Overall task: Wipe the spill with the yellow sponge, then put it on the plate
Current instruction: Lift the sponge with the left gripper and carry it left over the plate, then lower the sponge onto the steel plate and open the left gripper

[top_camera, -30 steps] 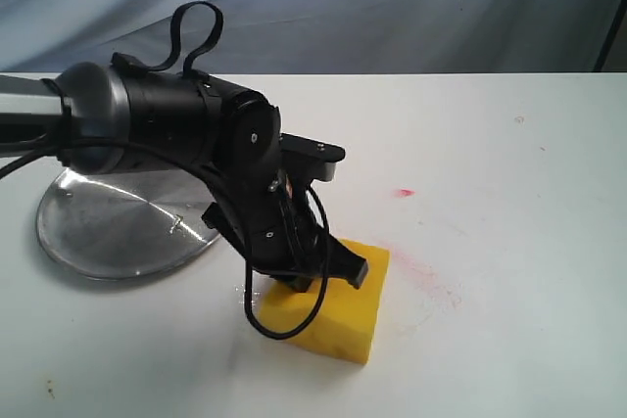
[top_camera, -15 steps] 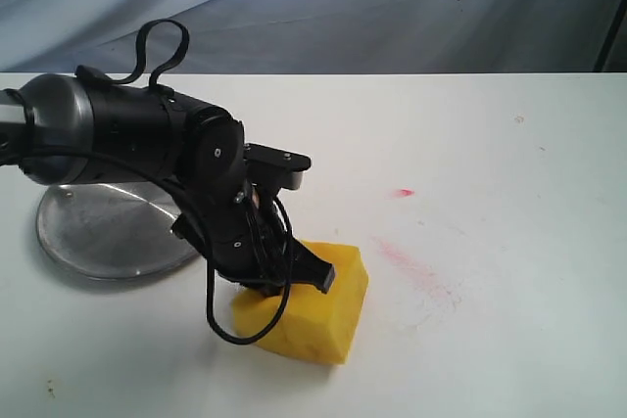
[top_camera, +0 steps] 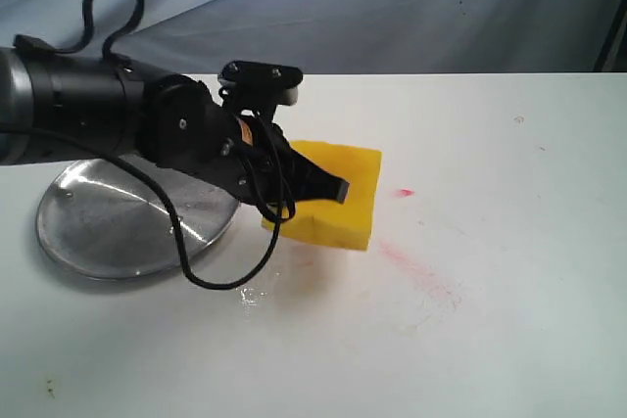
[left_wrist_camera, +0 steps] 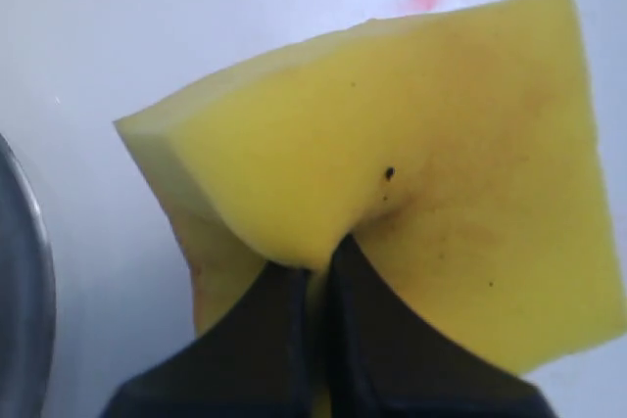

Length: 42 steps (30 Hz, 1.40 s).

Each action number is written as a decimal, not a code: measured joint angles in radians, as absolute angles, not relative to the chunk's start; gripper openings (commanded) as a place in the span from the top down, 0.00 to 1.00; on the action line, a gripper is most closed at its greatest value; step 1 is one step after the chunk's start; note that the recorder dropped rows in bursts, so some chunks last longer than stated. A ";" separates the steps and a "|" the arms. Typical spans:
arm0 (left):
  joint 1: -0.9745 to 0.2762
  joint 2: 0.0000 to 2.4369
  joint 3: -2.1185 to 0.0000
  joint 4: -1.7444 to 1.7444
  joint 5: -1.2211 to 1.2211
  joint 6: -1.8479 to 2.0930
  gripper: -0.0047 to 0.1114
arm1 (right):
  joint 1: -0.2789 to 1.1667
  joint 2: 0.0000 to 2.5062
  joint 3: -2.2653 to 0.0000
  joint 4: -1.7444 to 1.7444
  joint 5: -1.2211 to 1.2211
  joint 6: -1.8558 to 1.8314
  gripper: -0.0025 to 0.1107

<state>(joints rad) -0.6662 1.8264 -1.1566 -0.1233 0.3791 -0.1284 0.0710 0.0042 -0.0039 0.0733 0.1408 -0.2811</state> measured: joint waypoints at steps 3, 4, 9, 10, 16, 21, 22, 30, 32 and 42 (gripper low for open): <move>-0.643 1.781 -1.157 -0.123 0.374 -0.128 0.96 | 0.071 0.004 -0.004 0.073 0.141 -0.281 0.98; -0.632 1.767 -1.157 -0.119 0.378 -0.128 0.96 | 0.071 0.004 -0.004 0.073 0.141 -0.281 0.98; -0.553 1.715 -1.131 -0.074 0.393 -0.172 0.96 | 0.071 0.004 -0.004 0.073 0.141 -0.281 0.98; -0.533 1.705 -1.118 -0.061 0.395 -0.188 0.96 | 0.071 0.004 -0.004 0.073 0.141 -0.281 0.98; -0.420 1.648 -1.031 -0.026 0.400 -0.240 0.96 | 0.071 0.004 -0.004 0.073 0.141 -0.281 0.98; -0.333 1.631 -0.962 -0.019 0.400 -0.277 0.96 | 0.071 0.004 -0.004 0.073 0.141 -0.281 0.98; -0.318 1.631 -0.951 -0.019 0.400 -0.279 0.96 | 0.071 0.004 -0.004 0.073 0.141 -0.281 0.98; -0.250 1.631 -0.919 -0.019 0.318 -0.308 0.84 | 0.071 0.004 -0.004 0.073 0.141 -0.281 0.98; -0.245 1.641 -0.919 -0.019 0.302 -0.315 0.73 | 0.071 0.004 -0.004 0.073 0.141 -0.281 0.98; -0.245 1.701 -0.919 -0.019 0.232 -0.323 0.41 | 0.071 0.004 -0.004 0.073 0.141 -0.281 0.98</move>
